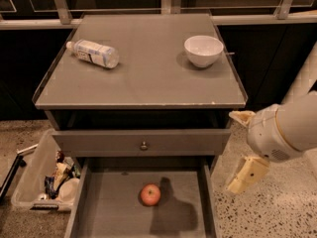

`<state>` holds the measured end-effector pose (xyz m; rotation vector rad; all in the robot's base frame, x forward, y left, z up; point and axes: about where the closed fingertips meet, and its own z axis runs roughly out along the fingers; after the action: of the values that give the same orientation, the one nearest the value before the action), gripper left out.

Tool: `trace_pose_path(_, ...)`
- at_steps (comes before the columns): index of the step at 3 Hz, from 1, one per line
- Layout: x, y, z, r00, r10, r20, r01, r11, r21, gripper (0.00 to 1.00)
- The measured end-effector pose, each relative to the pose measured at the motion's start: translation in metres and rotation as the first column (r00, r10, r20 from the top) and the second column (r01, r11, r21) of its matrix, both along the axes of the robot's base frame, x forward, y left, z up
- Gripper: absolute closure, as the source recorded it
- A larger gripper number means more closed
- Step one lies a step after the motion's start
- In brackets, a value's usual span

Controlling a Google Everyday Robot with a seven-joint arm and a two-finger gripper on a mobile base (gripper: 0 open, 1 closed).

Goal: Pick apple from middle drawer and place on counter

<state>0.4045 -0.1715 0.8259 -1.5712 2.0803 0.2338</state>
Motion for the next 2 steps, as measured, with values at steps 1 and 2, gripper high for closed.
trace_pose_path(1, 0.0185, -0.0027, -0.0403, 0.9993, -0.038, 0.004, 0.038, 0.999, 0.014, 0.00)
trace_pose_path(2, 0.0185, -0.0026, -0.0404, 0.9993, -0.038, 0.004, 0.038, 0.999, 0.014, 0.00)
